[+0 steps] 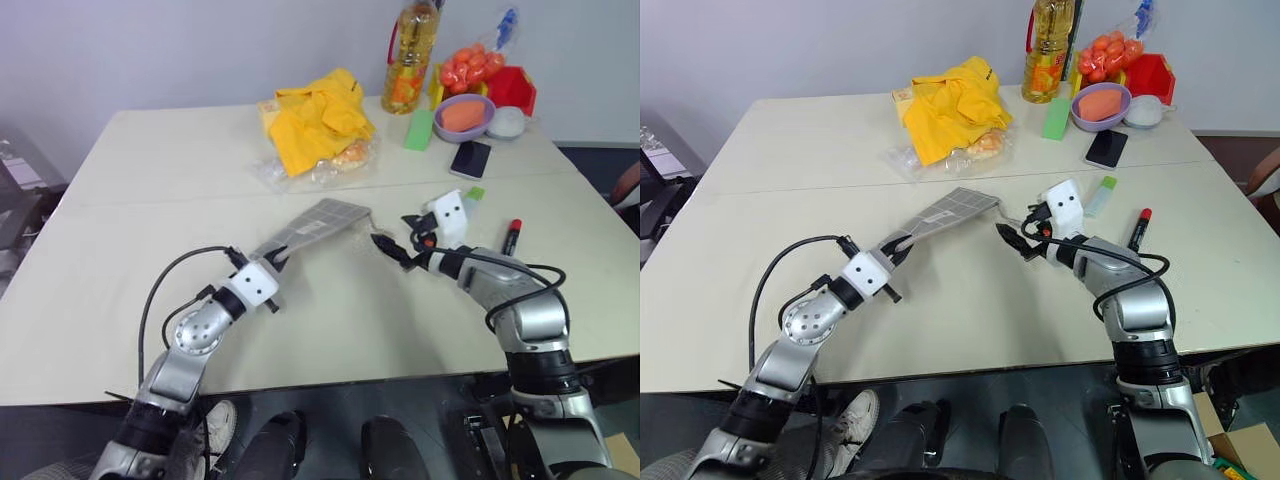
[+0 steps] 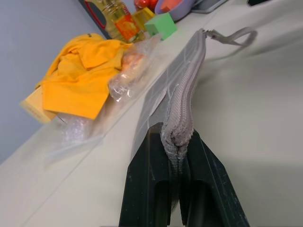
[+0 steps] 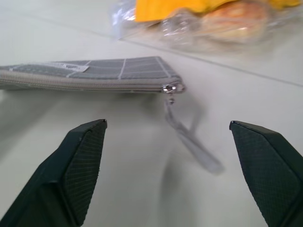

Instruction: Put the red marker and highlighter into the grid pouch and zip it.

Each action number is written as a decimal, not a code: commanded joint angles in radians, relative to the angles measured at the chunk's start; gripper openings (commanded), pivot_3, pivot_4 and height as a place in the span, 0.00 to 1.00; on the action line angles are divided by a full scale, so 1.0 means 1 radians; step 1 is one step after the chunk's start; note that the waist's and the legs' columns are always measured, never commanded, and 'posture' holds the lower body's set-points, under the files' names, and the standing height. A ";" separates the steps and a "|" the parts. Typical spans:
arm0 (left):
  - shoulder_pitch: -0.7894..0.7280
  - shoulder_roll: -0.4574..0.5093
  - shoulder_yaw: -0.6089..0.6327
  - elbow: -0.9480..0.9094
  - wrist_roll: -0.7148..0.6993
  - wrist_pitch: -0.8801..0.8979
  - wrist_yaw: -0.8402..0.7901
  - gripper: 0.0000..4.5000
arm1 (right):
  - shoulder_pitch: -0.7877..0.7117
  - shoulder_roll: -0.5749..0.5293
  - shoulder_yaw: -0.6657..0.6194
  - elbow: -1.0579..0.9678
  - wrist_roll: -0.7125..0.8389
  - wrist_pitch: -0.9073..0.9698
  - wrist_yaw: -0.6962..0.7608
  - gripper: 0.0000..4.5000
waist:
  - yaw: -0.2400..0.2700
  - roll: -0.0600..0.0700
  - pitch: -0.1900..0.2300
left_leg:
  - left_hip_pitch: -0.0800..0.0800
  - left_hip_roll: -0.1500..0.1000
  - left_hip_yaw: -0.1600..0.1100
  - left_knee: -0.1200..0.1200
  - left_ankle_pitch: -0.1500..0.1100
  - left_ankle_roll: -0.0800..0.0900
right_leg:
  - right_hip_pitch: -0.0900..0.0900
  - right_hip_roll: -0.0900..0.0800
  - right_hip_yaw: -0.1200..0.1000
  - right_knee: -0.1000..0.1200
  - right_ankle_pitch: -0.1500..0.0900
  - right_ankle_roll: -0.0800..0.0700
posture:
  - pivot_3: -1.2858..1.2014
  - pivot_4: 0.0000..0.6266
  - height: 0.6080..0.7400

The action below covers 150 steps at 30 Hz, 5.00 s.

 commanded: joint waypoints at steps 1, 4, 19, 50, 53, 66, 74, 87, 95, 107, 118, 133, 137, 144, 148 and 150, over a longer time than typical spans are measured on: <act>0.018 0.004 0.020 -0.076 -0.020 0.022 -0.011 0.00 | -0.042 0.004 0.008 0.012 -0.011 -0.003 -0.011 0.99 | 0.001 0.000 0.000 | 0.000 0.000 0.000 0.000 0.000 0.000 | 0.000 0.000 0.000 0.000 0.000 0.000 | 0.52 0.24 1.00; 0.029 0.004 0.020 -0.090 -0.018 0.029 -0.013 0.00 | -0.060 0.000 0.035 0.064 -0.036 -0.028 -0.005 0.99 | 0.003 0.000 0.000 | 0.000 0.000 0.000 0.000 0.000 0.000 | 0.000 0.000 0.000 0.000 0.000 0.000 | 0.52 0.24 1.00; 0.115 0.001 0.017 -0.159 -0.025 0.032 -0.035 0.00 | -0.114 0.045 0.086 0.206 -0.096 -0.155 0.028 0.01 | 0.001 0.000 0.000 | 0.000 0.000 0.000 -0.001 0.000 0.000 | 0.000 0.000 0.000 0.000 0.000 0.000 | 0.52 0.24 1.00; -0.021 -0.154 -0.059 -0.020 0.016 0.087 0.038 0.00 | -0.042 -0.047 0.285 -0.388 0.034 0.158 0.235 0.13 | 0.004 0.000 0.000 | 0.000 0.000 0.000 0.000 0.000 0.000 | 0.000 0.000 -0.001 -0.001 0.000 0.000 | 0.52 0.24 1.00; -0.011 -0.140 -0.045 -0.026 0.007 0.077 0.036 0.00 | -0.029 -0.109 0.205 -0.336 0.010 0.162 0.208 0.43 | 0.010 0.000 0.000 | 0.000 0.000 0.000 0.000 0.000 0.000 | 0.000 0.000 -0.001 -0.001 0.000 0.000 | 0.52 0.24 1.00; 0.015 -0.077 0.001 -0.014 -0.003 0.030 0.040 0.00 | -0.240 -0.115 -0.156 0.443 -0.149 -0.027 -0.253 0.99 | 0.019 0.000 0.001 | 0.000 0.000 0.001 -0.002 0.000 0.000 | -0.001 0.000 0.000 -0.002 0.000 0.000 | 0.52 0.24 1.00; 0.026 -0.094 -0.013 -0.043 -0.001 0.038 0.048 0.00 | -0.454 -0.052 -0.208 0.881 -0.177 -0.144 -0.469 0.99 | 0.003 0.000 0.001 | 0.000 0.000 0.002 -0.001 0.000 0.000 | 0.000 0.000 0.001 -0.001 0.000 0.000 | 0.52 0.24 1.00; 0.037 -0.104 -0.001 -0.062 -0.011 0.050 0.055 0.00 | -0.478 -0.042 -0.203 0.966 -0.165 -0.216 -0.434 0.20 | 0.000 0.000 0.001 | 0.000 0.000 0.002 -0.001 0.000 0.000 | 0.000 0.000 0.001 -0.001 0.000 0.000 | 0.52 0.24 1.00; -0.008 -0.107 0.049 -0.046 -0.135 0.078 -0.003 0.00 | -0.151 -0.210 -0.007 0.288 -0.157 -0.313 0.027 0.20 | 0.002 0.002 0.001 | -0.002 -0.001 0.001 -0.001 0.000 0.000 | -0.001 0.000 0.001 -0.001 0.000 0.001 | 0.52 0.24 1.00; -0.020 -0.083 0.046 -0.043 -0.189 0.076 -0.078 0.00 | 0.035 -0.305 -0.005 -0.056 -0.032 -0.239 0.269 0.20 | 0.005 0.001 0.001 | -0.001 0.000 0.001 0.001 0.000 0.001 | 0.001 0.000 0.001 -0.002 0.000 0.000 | 0.52 0.24 1.00; -0.014 -0.090 0.046 -0.057 -0.188 0.083 -0.078 0.00 | 0.054 -0.304 0.022 -0.036 -0.057 -0.258 0.302 0.20 | 0.006 0.001 0.001 | -0.001 0.000 0.001 0.000 -0.001 0.001 | 0.001 0.000 0.000 -0.002 0.000 0.000 | 0.52 0.24 1.00; 0.022 -0.086 -0.013 -0.094 -0.167 0.067 -0.110 0.00 | 0.032 -0.296 0.062 -0.007 -0.101 -0.272 0.325 0.20 | 0.006 0.001 0.001 | -0.001 0.000 0.001 0.000 -0.001 0.001 | 0.001 0.000 0.000 -0.002 0.000 0.000 | 0.52 0.24 1.00; 0.030 -0.078 -0.013 -0.099 -0.166 0.068 -0.112 0.00 | 0.029 -0.303 0.057 -0.016 -0.098 -0.268 0.340 0.20 | 0.006 0.001 0.001 | -0.001 0.000 0.001 0.000 -0.001 0.001 | 0.000 0.000 0.000 -0.002 0.000 0.000 | 0.52 0.24 1.00; 0.029 -0.074 0.004 -0.087 -0.167 0.072 -0.097 0.00 | 0.041 -0.327 0.007 -0.059 -0.065 -0.232 0.357 0.20 | 0.007 0.001 0.001 | -0.001 0.000 0.001 0.000 -0.001 0.001 | 0.001 -0.001 0.000 -0.002 0.000 0.000 | 0.52 0.24 1.00; 0.025 -0.069 0.003 -0.080 -0.172 0.067 -0.104 0.00 | 0.052 -0.343 -0.007 -0.080 -0.058 -0.208 0.352 0.20 | 0.007 0.001 0.001 | -0.001 0.000 0.001 0.000 -0.001 0.001 | 0.001 -0.001 0.000 -0.002 0.000 0.000 | 0.52 0.24 1.00; 0.021 -0.067 0.003 -0.077 -0.173 0.065 -0.108 0.00 | 0.051 -0.341 -0.007 -0.084 -0.056 -0.197 0.345 0.20 | 0.007 0.001 0.001 | -0.001 0.000 0.001 0.000 -0.001 0.001 | 0.001 -0.001 0.000 -0.002 0.000 0.000 | 0.52 0.24 1.00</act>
